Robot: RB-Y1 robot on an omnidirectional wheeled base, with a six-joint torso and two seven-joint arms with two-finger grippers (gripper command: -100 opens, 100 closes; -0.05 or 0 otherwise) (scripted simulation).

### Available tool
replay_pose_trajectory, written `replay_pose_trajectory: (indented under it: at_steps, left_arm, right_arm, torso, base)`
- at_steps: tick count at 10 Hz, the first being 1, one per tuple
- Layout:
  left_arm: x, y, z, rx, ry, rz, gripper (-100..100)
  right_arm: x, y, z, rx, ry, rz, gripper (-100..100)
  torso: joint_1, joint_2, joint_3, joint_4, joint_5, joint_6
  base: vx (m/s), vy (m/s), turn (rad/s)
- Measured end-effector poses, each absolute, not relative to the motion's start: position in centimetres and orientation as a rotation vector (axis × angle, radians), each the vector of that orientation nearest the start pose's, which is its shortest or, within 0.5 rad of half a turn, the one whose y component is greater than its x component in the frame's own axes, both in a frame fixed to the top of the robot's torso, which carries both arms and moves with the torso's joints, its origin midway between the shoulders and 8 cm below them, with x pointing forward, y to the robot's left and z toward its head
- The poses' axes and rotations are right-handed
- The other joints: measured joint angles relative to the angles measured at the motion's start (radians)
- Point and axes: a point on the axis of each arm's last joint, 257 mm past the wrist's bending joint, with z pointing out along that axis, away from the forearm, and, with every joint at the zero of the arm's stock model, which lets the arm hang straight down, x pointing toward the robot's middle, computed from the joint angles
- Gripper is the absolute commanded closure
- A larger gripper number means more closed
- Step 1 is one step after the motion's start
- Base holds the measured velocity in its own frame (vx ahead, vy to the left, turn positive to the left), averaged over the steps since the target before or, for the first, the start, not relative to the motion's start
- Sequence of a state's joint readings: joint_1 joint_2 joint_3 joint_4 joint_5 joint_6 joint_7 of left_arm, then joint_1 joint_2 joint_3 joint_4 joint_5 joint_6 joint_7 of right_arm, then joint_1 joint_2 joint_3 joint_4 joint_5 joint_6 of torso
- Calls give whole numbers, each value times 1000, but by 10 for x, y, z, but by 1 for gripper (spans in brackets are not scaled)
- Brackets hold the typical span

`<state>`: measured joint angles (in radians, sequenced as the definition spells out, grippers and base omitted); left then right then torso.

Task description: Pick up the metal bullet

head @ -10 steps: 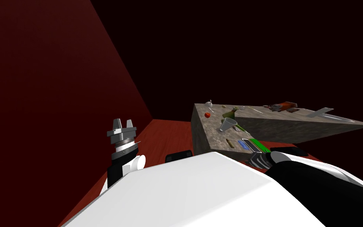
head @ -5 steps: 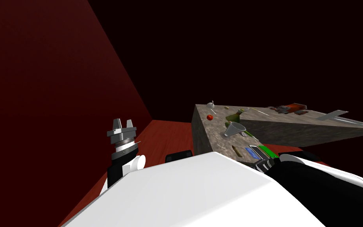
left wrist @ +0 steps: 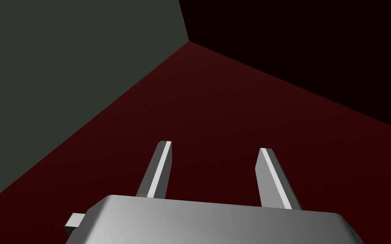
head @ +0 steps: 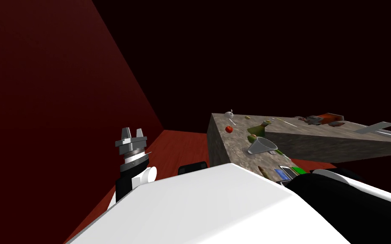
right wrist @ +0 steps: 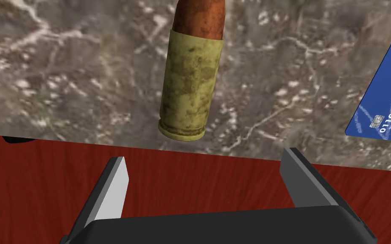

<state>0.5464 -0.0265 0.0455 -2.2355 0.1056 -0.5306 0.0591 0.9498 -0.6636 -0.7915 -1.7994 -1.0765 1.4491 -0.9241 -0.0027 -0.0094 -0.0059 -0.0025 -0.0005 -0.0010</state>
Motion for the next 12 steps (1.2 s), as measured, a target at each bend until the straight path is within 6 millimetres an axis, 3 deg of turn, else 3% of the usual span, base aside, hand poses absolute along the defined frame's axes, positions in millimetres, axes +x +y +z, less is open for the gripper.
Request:
replay_pose_trajectory:
  at_steps: [4, 5, 6, 12]
  left_arm:
    - [336, 317, -4, -802, 533, -1340, 0]
    - [336, 317, -4, -802, 533, -1340, 0]
    - [336, 317, -4, -802, 533, -1340, 0]
    - [336, 317, -4, -802, 533, -1341, 0]
  right_arm:
    - [-39, -557, -333, -3061, 342, 21, -100]
    - [-39, -556, -333, -3057, 350, 23, 0]
    - [-39, -557, -333, -3058, 349, 23, -100]
    - [-3, -564, -352, -3056, 349, 45, -100]
  torso:
    - [0, -1, -1, 0, 0, 0]
    - [1, 3, 2, 1, 0, 0]
    - [2, 7, 4, 2, 0, 0]
    - [2, 15, 8, 3, 0, 1]
  base:
    - [139, -36, 24]
    - [13, -3, 2]
    - [-62, 2, -21]
    - [-87, 3, -11]
